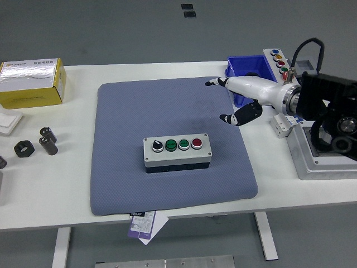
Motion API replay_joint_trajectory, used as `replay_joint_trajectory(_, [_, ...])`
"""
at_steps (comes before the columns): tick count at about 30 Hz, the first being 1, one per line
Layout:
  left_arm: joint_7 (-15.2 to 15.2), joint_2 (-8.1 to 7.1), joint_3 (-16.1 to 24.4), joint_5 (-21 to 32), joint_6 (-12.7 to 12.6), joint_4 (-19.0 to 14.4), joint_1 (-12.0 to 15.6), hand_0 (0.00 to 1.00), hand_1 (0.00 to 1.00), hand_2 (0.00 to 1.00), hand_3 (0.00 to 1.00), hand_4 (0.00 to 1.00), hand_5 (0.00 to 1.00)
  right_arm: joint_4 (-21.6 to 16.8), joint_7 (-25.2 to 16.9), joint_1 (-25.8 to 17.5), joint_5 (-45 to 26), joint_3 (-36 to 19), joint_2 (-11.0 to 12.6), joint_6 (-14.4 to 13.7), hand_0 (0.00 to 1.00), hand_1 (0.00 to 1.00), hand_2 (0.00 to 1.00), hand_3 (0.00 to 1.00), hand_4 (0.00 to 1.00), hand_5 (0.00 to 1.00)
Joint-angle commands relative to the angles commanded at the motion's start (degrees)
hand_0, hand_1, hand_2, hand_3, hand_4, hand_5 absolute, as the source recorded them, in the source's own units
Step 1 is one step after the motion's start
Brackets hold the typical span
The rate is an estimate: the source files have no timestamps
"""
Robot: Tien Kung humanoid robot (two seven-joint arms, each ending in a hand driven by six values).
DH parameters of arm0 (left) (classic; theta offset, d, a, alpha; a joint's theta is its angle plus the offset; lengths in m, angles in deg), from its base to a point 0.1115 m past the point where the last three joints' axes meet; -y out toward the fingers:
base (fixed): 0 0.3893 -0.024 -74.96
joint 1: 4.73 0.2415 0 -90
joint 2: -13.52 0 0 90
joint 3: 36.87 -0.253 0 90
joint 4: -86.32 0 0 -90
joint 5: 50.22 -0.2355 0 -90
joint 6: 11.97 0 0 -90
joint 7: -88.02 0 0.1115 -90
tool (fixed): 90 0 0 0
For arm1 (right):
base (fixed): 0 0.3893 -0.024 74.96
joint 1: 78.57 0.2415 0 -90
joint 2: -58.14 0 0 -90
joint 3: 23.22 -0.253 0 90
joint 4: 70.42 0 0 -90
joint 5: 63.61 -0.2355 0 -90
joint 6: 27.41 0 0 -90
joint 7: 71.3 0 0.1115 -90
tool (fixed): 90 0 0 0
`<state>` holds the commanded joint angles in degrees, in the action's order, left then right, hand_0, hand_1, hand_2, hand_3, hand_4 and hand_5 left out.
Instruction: Pick up the button,place it on the desk,press the button,press the button
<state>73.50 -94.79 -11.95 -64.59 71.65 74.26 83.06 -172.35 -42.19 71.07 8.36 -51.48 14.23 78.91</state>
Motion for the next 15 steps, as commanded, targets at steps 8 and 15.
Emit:
replay_joint_trajectory(8, [-0.3, -0.58, 0.5, -0.6, -0.1, 0.0, -0.1, 0.623, 0.502, 0.491, 0.587, 0.635, 0.129, 0.0, 7.9, 9.7, -10.7, 4.2, -1.4, 15.6, 0.155, 0.274, 0.356, 0.991, 0.582, 0.101])
replay_joint_trajectory(15, [-0.8, -0.73, 1.6, -1.8, -0.2, -0.1, 0.0, 0.623, 0.502, 0.491, 0.586, 0.638, 0.128, 0.6, 7.9, 11.6, -13.5, 4.4, -3.4, 20.7, 0.059, 0.199, 0.277, 0.998, 0.47, 0.002])
